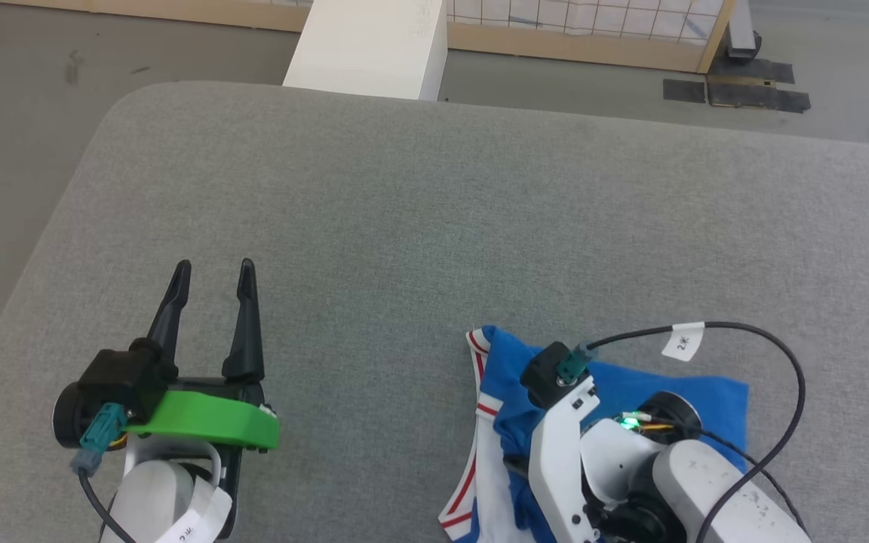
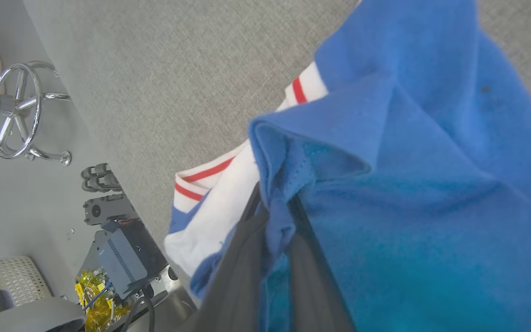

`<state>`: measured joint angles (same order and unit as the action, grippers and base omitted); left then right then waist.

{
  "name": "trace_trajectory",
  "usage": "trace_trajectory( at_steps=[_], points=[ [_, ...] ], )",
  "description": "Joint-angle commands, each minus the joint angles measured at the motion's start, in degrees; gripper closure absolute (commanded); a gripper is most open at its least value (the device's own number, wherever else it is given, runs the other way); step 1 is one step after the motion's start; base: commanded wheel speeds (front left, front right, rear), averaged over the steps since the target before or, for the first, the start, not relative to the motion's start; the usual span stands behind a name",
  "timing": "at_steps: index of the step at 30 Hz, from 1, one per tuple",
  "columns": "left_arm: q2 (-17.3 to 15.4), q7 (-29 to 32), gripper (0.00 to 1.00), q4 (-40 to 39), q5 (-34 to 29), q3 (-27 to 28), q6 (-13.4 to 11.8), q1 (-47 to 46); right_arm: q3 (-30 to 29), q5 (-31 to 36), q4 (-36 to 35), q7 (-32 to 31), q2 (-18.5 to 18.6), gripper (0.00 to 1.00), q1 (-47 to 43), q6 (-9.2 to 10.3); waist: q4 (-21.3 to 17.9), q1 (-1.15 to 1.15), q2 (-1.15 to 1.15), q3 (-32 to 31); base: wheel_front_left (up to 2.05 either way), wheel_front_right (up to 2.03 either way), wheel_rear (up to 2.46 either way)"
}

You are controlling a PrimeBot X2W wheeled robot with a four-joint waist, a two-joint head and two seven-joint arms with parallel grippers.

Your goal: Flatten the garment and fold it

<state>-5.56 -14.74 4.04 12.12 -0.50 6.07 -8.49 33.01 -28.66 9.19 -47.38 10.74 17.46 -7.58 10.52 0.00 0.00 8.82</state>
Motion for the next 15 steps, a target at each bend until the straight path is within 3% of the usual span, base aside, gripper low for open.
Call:
trace_trajectory(
  at_steps=[1,2,3,7,15],
  points=[
    [0.27,-0.26,0.00,0.23,-0.53,0.13,0.40,0.27,0.14,0.47,0.90,1.44,-0.48,1.00,0.73,0.09,-0.09,0.00,0.00,-0.31,0.00,0.00,0.00],
    [0.28,-0.26,0.00,0.29,-0.58,0.21,0.43,0.41,-0.09,0.16,1.60,2.66,-1.00,0.09,0.74,0.09,-0.25,0.00,0.00,-0.54,0.00,0.00,0.00],
    [0.28,-0.26,0.00,0.35,-0.63,0.30,0.45,0.57,-0.04,-0.16,2.04,3.28,-1.33,0.00,0.83,0.09,-0.47,0.00,0.00,-0.79,0.00,0.00,0.00],
    [0.20,-0.26,0.00,0.74,-0.88,0.42,0.56,1.20,0.04,-2.62,0.88,5.78,-2.35,0.00,1.66,0.09,-1.56,0.00,0.00,-2.12,0.00,0.00,0.00],
    [-0.14,-0.26,0.00,0.78,-1.15,0.87,0.65,2.29,-4.90,-8.60,-9.63,11.65,-2.25,0.00,1.71,0.09,-4.61,0.00,0.00,-5.32,0.00,0.00,0.00]
  ],
)
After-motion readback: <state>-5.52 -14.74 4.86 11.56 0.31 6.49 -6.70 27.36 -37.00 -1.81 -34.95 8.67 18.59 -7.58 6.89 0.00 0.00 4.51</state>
